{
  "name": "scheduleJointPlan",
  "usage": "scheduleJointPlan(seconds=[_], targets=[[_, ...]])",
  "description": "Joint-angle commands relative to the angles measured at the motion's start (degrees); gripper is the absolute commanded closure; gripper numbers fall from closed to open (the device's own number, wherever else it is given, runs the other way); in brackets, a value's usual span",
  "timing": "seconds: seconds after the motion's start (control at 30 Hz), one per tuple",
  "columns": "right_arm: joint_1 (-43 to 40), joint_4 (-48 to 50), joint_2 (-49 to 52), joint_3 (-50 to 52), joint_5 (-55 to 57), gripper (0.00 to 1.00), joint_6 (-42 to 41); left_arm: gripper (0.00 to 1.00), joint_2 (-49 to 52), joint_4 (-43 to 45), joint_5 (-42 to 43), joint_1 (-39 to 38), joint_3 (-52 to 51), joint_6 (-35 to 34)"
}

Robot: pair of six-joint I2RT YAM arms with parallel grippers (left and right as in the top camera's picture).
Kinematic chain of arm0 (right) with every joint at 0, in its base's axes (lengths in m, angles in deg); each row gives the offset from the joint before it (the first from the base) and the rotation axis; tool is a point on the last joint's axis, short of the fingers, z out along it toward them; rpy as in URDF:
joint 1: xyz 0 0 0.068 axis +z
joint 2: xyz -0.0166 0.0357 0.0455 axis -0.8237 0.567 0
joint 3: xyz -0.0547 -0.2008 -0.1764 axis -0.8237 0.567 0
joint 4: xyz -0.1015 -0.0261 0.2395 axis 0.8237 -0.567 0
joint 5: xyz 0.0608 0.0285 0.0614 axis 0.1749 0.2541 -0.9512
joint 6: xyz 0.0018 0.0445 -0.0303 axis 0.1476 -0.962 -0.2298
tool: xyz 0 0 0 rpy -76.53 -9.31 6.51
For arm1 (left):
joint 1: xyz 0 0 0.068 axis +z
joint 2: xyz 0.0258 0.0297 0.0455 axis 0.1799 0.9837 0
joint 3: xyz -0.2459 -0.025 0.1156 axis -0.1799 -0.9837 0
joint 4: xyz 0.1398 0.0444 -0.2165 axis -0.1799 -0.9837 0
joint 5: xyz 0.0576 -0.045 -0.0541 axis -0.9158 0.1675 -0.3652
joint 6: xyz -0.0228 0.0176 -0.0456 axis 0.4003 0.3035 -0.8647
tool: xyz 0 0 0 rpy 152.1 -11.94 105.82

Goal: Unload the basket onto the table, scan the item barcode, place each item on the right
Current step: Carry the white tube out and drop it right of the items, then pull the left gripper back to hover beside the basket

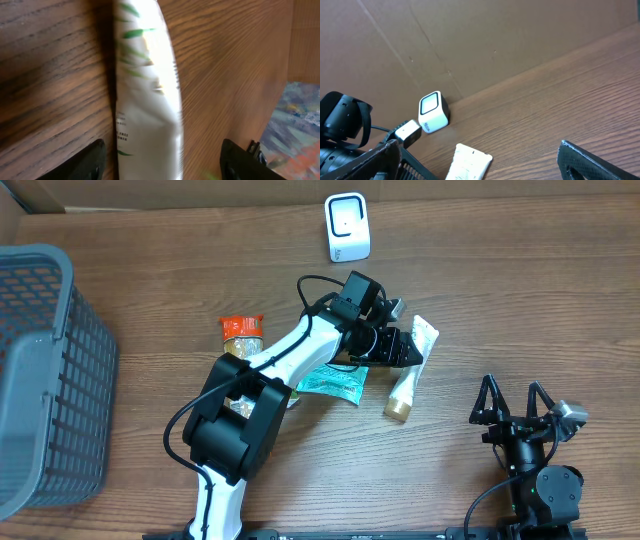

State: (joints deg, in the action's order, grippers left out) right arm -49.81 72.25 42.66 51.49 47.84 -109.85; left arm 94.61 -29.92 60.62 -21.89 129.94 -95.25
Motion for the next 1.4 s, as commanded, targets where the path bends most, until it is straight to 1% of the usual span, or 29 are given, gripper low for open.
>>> scheduleJointPlan(seconds=[0.0, 0.17, 0.23, 0.37, 0.57, 0.7, 0.73, 0.9, 0.97, 1.0, 1.3, 1.37], targets=[[-0.1, 0.3, -0.5, 0.6, 0.4, 0.00, -0.2, 0.36, -0.3, 0.2, -1.0, 0.7, 0.9, 0.4], [-0.1, 0.3, -0.5, 0.6, 0.4, 0.00, -0.2, 0.35, -4.9, -0.4, -4.0, 2.9, 2.2, 2.2], [-0.1, 0.3, -0.5, 0.6, 0.4, 0.00, -0.2, 0.34, -8.3, -1.1, -6.6, 4.2, 2.4, 3.1], [-0.1, 0.3, -0.5, 0.6, 0.4, 0.00, -0.2, 0.31, -17.2, -4.5, -14.3, 7.1, 2.4, 5.6], [-0.1, 0.3, -0.5, 0.6, 0.4, 0.00, -0.2, 0.23, -31.3, -14.1, -27.5, 10.6, 2.4, 11.0], [-0.1, 0.3, -0.5, 0.6, 0.4, 0.00, -0.2, 0.20, -38.7, -20.4, -37.1, 12.0, 2.4, 14.3], [-0.1, 0.3, -0.5, 0.6, 0.4, 0.00, -0.2, 0.18, -41.8, -23.3, -41.1, 12.5, 2.4, 14.6], [-0.1, 0.3, -0.5, 0.6, 0.4, 0.00, -0.2, 0.15, -48.1, -29.5, -48.7, 13.8, 2.4, 15.3], [-0.1, 0.3, -0.5, 0.6, 0.4, 0.00, -0.2, 0.12, -49.7, -31.0, -50.4, 14.6, 2.4, 15.5], [-0.1, 0.3, -0.5, 0.6, 0.4, 0.00, -0.2, 0.00, -50.8, -31.6, -51.6, 15.4, 2.4, 15.7], [-0.1, 0.3, -0.5, 0.6, 0.4, 0.00, -0.2, 0.00, -49.8, -31.8, -50.9, 18.8, 2.3, 28.8], [-0.1, 0.3, -0.5, 0.6, 0.4, 0.00, -0.2, 0.00, -49.5, -31.8, -50.9, 18.8, 2.3, 30.1]])
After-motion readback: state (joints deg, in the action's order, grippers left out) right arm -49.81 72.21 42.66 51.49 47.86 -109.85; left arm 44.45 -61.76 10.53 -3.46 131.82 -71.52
